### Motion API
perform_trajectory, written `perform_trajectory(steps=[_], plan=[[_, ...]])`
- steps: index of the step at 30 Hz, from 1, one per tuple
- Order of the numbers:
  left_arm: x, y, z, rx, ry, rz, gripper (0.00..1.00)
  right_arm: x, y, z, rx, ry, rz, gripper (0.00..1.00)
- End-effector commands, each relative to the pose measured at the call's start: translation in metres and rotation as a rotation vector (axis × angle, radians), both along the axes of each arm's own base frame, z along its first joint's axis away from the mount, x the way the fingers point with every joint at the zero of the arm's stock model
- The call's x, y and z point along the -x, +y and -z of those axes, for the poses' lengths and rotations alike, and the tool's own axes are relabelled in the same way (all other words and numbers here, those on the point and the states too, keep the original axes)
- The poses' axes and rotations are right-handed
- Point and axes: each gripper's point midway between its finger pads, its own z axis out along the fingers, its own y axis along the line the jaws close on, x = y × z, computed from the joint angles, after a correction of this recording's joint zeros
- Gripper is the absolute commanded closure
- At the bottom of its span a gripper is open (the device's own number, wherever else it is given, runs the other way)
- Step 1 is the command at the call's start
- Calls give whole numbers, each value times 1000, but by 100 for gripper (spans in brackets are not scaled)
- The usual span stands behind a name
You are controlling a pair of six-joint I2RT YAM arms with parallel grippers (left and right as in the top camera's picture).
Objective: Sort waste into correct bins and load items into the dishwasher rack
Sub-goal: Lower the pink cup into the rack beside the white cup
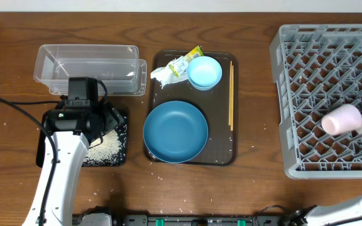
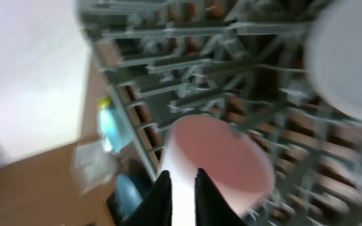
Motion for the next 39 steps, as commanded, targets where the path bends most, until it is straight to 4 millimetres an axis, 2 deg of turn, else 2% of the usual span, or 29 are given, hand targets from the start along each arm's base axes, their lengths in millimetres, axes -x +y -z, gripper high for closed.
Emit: perform_trajectory(steps=[1, 2, 6, 10, 14, 17, 20, 23, 28, 39], plan=[[-3, 3, -4, -16, -7, 4, 10, 16, -9, -12, 114, 142, 115, 76], [-3, 3, -4, -16, -7, 4, 10, 16, -9, -18, 141, 140, 123, 71], [-3, 3, -4, -16, -7, 4, 10, 14, -4, -34, 204, 124, 127, 63], [-3, 3, -4, -16, -7, 4, 10, 9, 8, -41, 226, 109, 91, 65], [-3, 3, -4, -16, -7, 4, 10, 0, 33, -49, 244, 93, 21, 68], [-3, 3, -4, -16, -7, 4, 10, -6, 53, -56, 315, 92, -47, 68], [-3, 3, -4, -16, -7, 4, 10, -14, 63, -57, 417, 105, -100, 65], [-3, 3, -4, -16, -7, 4, 10, -22, 67, -49, 505, 162, -111, 65], [-3, 3, -4, -16, -7, 4, 10, -25, 51, -24, 625, 338, -17, 99], [-3, 3, -4, -16, -7, 4, 10, -29, 47, 30, 553, 484, -61, 99]])
